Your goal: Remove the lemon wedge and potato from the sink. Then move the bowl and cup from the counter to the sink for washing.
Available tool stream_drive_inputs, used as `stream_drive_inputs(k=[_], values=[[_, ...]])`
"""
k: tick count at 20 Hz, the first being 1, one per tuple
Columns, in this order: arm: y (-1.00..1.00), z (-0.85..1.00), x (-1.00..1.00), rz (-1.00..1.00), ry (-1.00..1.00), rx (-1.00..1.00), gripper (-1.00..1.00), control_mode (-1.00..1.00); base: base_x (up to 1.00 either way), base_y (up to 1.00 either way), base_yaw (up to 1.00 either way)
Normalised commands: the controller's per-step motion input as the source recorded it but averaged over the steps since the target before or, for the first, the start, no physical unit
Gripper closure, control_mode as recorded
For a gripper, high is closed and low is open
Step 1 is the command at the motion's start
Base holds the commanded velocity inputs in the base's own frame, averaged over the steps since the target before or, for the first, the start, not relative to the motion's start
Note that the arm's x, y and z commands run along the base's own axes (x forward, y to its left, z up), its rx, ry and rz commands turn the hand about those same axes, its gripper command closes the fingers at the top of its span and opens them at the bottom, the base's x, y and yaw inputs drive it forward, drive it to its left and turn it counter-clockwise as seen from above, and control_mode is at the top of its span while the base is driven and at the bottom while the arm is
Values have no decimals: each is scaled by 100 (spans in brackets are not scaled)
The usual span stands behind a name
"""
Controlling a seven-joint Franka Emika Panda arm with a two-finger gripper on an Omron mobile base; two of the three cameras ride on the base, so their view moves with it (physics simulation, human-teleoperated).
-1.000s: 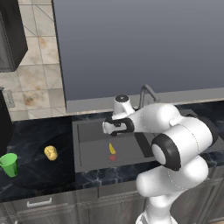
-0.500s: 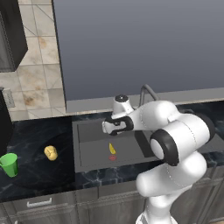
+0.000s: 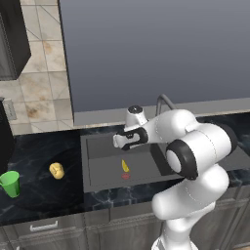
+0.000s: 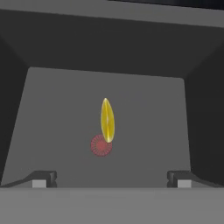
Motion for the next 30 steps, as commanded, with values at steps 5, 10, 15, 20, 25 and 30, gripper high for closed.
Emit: stream_drive_inputs(k=[5, 10, 15, 20, 25, 30], values=[[7, -9, 3, 0, 0, 5, -100, -100, 0, 0, 0], [4, -13, 1, 0, 0, 3, -100, -100, 0, 0, 0], [2, -17, 3, 0, 0, 0, -100, -100, 0, 0, 0], [0, -18, 6, 0, -1, 0, -100, -100, 0, 0, 0], [0, -14, 4, 0, 0, 0, -100, -100, 0, 0, 0], [0, -16, 5, 0, 0, 0, -100, -100, 0, 0, 0]])
